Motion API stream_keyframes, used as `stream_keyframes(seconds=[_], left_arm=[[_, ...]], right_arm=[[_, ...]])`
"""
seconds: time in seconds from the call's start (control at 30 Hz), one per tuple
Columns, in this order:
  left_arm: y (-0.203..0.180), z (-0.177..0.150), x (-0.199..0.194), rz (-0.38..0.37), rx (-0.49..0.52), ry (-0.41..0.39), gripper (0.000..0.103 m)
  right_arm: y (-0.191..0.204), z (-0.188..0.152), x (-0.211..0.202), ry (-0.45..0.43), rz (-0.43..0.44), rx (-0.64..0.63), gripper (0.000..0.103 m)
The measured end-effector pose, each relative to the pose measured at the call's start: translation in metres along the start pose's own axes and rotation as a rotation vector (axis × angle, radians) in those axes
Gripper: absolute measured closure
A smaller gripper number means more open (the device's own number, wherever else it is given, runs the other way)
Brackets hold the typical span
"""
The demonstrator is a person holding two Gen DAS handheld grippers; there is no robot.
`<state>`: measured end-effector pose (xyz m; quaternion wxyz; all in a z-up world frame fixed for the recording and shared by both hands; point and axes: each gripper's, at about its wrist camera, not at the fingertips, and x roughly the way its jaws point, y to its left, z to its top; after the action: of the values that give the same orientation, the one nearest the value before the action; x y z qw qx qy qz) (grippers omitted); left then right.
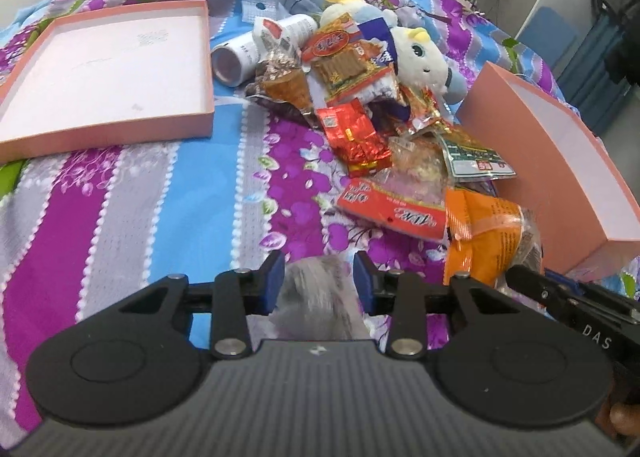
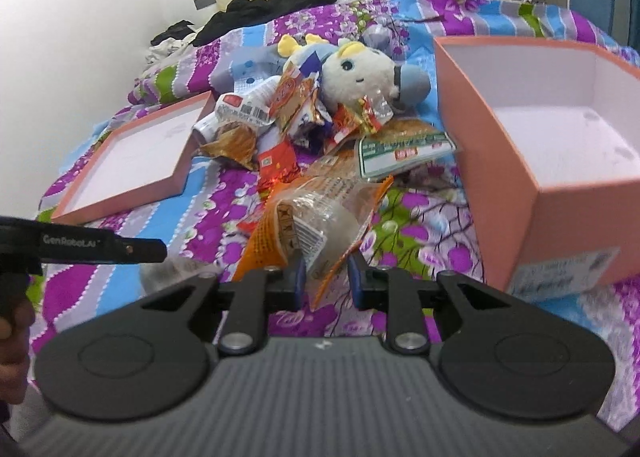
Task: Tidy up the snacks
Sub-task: 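Grasp the silver foil candy with the left tool while the right tool grasps the orange-and-clear snack bag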
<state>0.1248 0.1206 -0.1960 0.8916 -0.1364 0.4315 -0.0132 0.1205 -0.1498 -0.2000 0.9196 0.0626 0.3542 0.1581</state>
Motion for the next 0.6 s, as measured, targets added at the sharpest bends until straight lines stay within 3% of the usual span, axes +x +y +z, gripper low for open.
stream_keyframes(seconds=[0.13,0.23,0.3,0.37,0.4,0.43,0.6], left_arm=[[0.006,-0.006,-0.005,-0.003,-0.049,0.033,0.057],[0.009,-0.01,-0.009,-0.02,-0.065,0.042,0.035],[0.011,-0.011,-0.014,-0.023,-0.077,0.032,0.033],[0.013,-0.009,-0.015,-0.034,-0.083,0.027,0.031],[0.014,-0.009,-0.014,-0.038,-0.091,0.029,0.029],[0.016,-0.008,-0.012,-0.047,-0.098,0.038,0.028],[0.022,-0.003,0.004,-0.112,-0.121,0.088,0.028]], right_arm=[[0.005,-0.007,-0.008,0.006,-0.015,-0.023,0.076],[0.0,-0.01,-0.004,0.044,-0.016,0.014,0.076],[0.0,-0.011,-0.002,0.058,-0.025,0.015,0.072],[0.001,-0.012,-0.001,0.06,-0.036,0.014,0.053],[0.001,-0.012,-0.001,0.056,-0.04,0.017,0.035],[0.002,-0.012,-0.001,0.048,-0.043,0.016,0.024],[0.004,-0.013,0.011,0.072,-0.04,0.031,0.023]])
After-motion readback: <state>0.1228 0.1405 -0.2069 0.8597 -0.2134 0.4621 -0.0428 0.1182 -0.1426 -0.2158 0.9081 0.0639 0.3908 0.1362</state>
